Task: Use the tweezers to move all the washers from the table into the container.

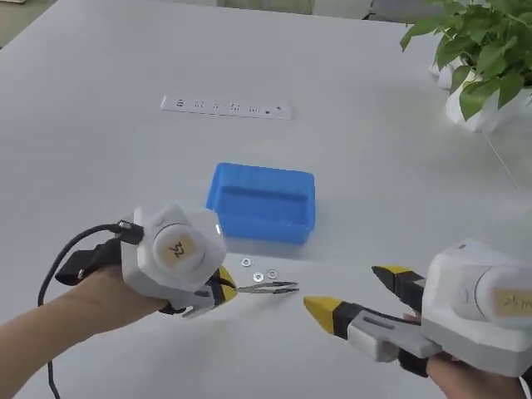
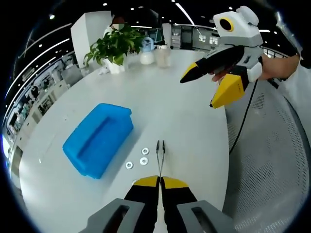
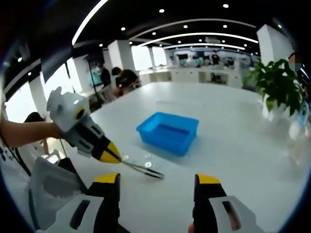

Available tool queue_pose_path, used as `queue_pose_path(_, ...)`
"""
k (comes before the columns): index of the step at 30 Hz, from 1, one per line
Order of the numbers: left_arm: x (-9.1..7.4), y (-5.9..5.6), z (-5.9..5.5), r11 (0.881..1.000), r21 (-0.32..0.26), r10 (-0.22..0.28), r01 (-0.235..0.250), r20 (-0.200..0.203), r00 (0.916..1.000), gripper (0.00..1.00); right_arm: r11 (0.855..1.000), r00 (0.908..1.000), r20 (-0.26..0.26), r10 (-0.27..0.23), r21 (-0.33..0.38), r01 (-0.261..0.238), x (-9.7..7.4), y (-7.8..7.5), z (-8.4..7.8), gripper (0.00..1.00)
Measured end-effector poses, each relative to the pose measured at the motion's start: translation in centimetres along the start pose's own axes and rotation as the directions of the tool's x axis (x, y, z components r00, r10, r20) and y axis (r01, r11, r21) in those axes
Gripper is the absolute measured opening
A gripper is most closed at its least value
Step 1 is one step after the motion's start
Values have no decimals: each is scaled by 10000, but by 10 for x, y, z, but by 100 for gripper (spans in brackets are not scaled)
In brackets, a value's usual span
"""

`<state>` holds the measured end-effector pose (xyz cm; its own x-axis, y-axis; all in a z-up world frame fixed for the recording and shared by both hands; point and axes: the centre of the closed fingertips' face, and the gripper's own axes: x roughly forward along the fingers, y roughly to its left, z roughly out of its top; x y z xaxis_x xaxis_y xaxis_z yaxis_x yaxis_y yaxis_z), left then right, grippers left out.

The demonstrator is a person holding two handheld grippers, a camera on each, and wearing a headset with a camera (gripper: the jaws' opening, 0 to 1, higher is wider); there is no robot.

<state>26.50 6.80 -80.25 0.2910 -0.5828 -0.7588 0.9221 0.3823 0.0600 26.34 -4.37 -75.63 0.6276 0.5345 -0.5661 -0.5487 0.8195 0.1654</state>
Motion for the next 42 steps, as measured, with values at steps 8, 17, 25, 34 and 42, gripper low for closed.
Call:
queue_pose_path(8, -25, -12, 21, 9984, -559, 91, -34, 1030, 9946, 0, 9983, 9985, 27, 554, 181, -555, 1, 12, 0, 41)
queue_pose_path(17, -49, -17, 37, 9959, -891, 303, -135, 1899, 9813, 0, 9953, 9948, -323, 970, -18, -971, 3, 25, -8, 30)
queue_pose_path(25, -64, -19, 43, 9978, -581, 435, -316, 2157, 9755, 0, 9662, 9641, -908, 2494, -433, -2540, 22, 58, -10, 28)
queue_pose_path(34, -78, -28, 55, 9999, -88, 147, -130, 2368, 9714, 0, 8724, 8994, -1600, 4069, -2237, -4345, 52, 105, 6, 31)
queue_pose_path(42, -81, -29, 55, 9989, 394, -322, 236, 2353, 9714, 0, 7457, 8474, -2642, 4605, -4027, -5308, 58, 118, 1, 14)
